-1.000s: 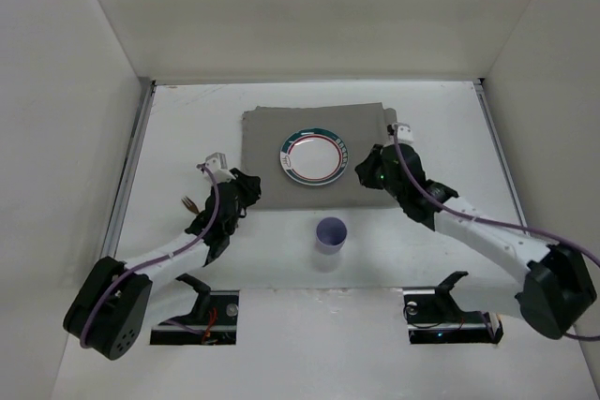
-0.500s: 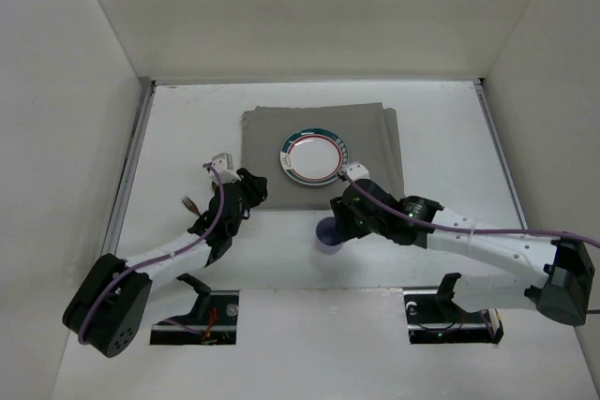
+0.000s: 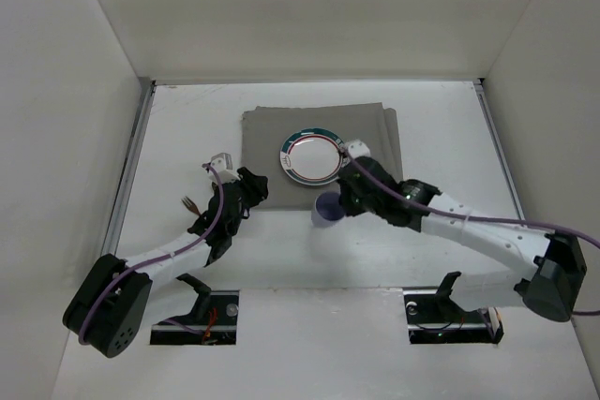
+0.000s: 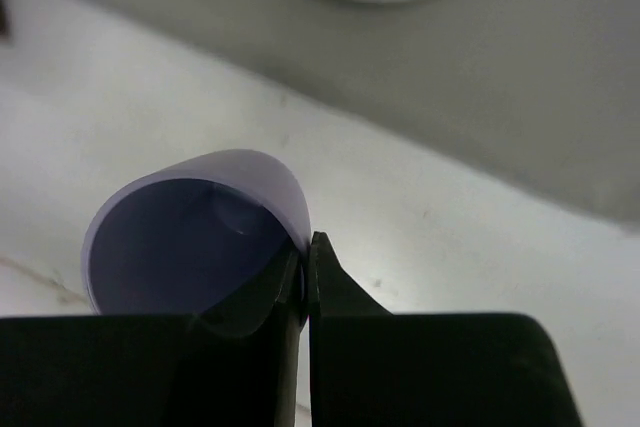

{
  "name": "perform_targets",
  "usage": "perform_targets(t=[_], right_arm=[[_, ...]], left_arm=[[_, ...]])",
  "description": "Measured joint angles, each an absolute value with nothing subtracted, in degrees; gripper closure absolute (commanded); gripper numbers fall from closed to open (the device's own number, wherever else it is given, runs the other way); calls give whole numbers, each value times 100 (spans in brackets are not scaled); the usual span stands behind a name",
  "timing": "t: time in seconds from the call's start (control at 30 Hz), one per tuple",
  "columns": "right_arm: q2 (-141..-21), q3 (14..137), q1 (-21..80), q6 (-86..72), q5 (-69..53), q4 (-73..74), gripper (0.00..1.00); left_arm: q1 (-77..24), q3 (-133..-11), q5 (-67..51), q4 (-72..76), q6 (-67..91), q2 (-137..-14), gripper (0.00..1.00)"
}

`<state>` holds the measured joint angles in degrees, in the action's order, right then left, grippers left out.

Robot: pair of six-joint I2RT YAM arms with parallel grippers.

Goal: Set the dinner table for one person

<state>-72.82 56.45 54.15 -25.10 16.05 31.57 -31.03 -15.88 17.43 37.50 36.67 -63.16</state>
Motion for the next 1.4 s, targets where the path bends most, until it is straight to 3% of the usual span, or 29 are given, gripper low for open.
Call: perform_targets(t=[0.2, 0.5, 0.73, 1.23, 1.3, 1.4], right_arm=[[-7446, 6816, 3802, -2257, 1590, 2279, 95], [-9756, 8466, 1990, -1935, 1594, 1896, 94], [-10851, 9260, 1594, -1702, 1514, 2423, 93], [-11762, 10086, 1533, -1472, 1319, 2965, 91], [-11850, 10132, 1525, -1472, 1319, 2993, 86], [-11920, 10267, 1505, -1479, 1308, 3000, 63]], left_arm=[[-3100, -1588, 1743, 3747, 3671, -6316, 57], [-3063, -1588, 1741, 3747, 3688, -6316, 56], [-3026, -1588, 1741, 3747, 3691, -6320, 56], [-2987, -1588, 1741, 3747, 3697, -6326, 55], [-2982, -1588, 1741, 3747, 3699, -6329, 55], [-2976, -1588, 1741, 3745, 3706, -6335, 55]])
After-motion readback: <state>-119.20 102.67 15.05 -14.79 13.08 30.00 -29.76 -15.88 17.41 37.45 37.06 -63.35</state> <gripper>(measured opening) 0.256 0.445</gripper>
